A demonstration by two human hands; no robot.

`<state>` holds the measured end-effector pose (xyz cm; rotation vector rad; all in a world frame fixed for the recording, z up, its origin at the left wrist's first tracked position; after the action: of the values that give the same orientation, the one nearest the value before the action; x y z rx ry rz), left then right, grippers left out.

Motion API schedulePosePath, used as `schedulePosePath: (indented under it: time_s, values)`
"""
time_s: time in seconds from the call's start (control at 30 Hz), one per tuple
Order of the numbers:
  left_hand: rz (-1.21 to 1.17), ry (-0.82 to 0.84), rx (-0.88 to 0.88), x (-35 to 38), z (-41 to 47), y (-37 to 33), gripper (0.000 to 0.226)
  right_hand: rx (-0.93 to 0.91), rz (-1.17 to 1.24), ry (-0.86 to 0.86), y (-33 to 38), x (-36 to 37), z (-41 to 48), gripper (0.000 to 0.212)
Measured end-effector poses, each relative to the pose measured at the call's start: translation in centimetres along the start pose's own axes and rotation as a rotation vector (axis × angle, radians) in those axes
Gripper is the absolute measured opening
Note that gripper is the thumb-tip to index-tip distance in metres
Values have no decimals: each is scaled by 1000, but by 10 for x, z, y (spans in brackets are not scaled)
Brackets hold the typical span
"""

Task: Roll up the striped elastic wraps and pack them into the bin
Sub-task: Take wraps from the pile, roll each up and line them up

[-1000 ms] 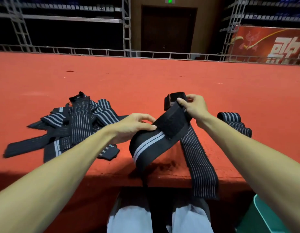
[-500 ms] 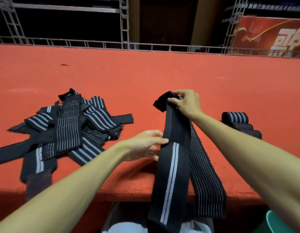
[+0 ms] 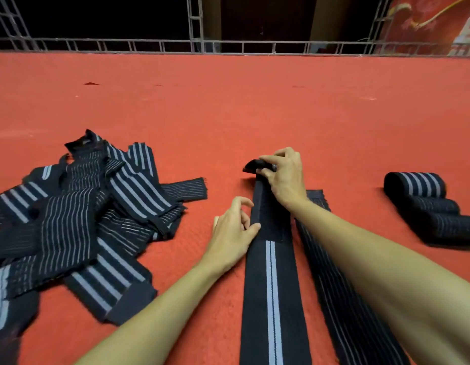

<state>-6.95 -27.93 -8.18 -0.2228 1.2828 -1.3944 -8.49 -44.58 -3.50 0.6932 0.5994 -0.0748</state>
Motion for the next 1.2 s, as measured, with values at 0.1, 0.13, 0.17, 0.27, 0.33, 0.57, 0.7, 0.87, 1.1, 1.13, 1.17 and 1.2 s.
schedulePosePath:
  time_s: [0.1, 0.13, 0.17, 0.27, 0.33, 0.57, 0.7, 0.87, 1.1, 1.13, 1.17, 1.2]
  values:
    - [61, -13, 29, 4, 0, 2, 29, -81, -107, 191, -12, 15, -18, 42]
    - [88, -15, 21, 5, 0, 0, 30, -101, -186, 270, -14, 17, -23, 47]
    - [118, -19, 14, 5, 0, -1, 32, -107, -246, 329, -16, 17, -27, 51]
    - [171, -16, -1, 4, -1, -3, 35, -69, -238, 384, -14, 8, -31, 56]
    - [165, -8, -17, 2, -3, -4, 33, 35, -176, 384, -8, -2, -31, 59]
    - [309, 213, -25, -22, -9, -21, 33, -26, -250, 638, 0, -42, -52, 50]
    - [362, 323, -11, -34, -22, -23, 36, -92, -315, 735, 7, -57, -73, 52]
    - [551, 419, 99, -45, -38, -22, 46, -69, -403, 741, 15, -57, -91, 48]
    - [457, 384, 179, -118, -57, -10, 29, -126, -526, 677, 43, -63, -95, 34]
    - [429, 329, 188, -132, -59, -6, 27, -146, -505, 652, 48, -62, -96, 33]
    - [391, 265, 187, -147, -61, -2, 27, -168, -463, 633, 56, -60, -99, 31]
    - [351, 192, 177, -161, -64, 2, 28, -189, -412, 619, 64, -59, -102, 30]
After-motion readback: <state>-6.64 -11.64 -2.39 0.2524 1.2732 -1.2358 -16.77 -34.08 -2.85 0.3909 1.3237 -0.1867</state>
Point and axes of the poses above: each hand's wrist, its own z-axis towards the middle knuckle, its own x-axis out of the palm, y = z × x, the point moved 1 cm from there along z, towards the middle knuckle, and after that the axes turned 11 degrees about -y, right-handed, at the moved point
